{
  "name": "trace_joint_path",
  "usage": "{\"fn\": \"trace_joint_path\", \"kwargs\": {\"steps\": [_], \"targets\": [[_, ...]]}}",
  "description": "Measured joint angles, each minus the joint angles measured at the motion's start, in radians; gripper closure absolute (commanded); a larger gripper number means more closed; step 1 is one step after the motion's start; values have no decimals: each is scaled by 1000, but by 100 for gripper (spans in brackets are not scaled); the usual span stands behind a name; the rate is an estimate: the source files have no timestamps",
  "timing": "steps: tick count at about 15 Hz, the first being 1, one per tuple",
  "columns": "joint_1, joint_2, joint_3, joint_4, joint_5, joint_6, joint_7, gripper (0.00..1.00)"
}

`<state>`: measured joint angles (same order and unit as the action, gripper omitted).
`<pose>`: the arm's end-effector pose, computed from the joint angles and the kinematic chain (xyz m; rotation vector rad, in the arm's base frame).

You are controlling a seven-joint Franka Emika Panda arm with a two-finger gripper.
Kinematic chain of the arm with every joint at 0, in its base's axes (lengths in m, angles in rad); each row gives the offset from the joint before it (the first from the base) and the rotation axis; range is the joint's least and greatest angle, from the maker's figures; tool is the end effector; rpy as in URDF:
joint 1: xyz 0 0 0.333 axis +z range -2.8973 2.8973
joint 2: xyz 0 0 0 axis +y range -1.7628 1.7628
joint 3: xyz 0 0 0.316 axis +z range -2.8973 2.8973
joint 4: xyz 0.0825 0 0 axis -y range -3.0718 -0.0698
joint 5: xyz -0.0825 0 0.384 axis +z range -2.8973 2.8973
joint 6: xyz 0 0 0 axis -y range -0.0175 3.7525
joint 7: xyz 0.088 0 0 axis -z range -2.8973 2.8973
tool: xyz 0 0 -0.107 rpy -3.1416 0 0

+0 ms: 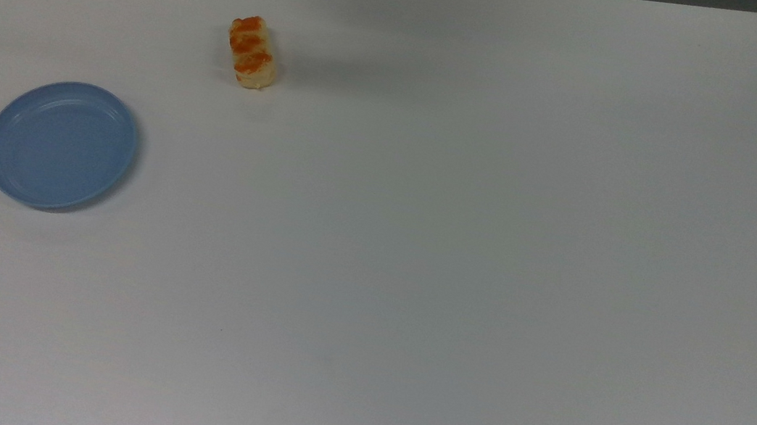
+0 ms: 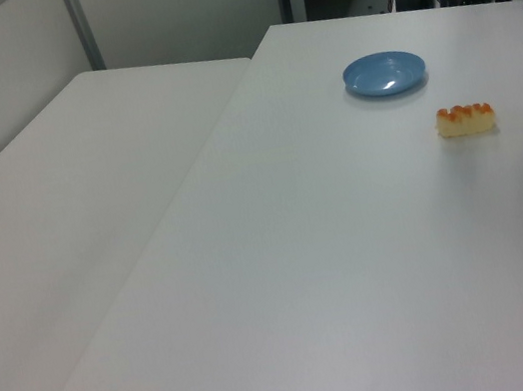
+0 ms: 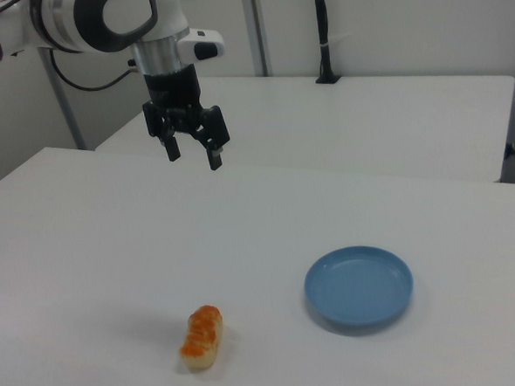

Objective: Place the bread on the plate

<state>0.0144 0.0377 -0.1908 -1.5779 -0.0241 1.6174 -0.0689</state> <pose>0.5607 -0.1004 0.6045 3.1059 -0.1652 -0.0021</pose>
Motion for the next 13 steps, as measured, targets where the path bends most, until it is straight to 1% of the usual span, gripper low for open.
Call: {"fn": "trace_joint_path", "kwargs": {"steps": [13], "targets": [[-1, 0, 0, -7, 0, 0, -9, 0]]}}
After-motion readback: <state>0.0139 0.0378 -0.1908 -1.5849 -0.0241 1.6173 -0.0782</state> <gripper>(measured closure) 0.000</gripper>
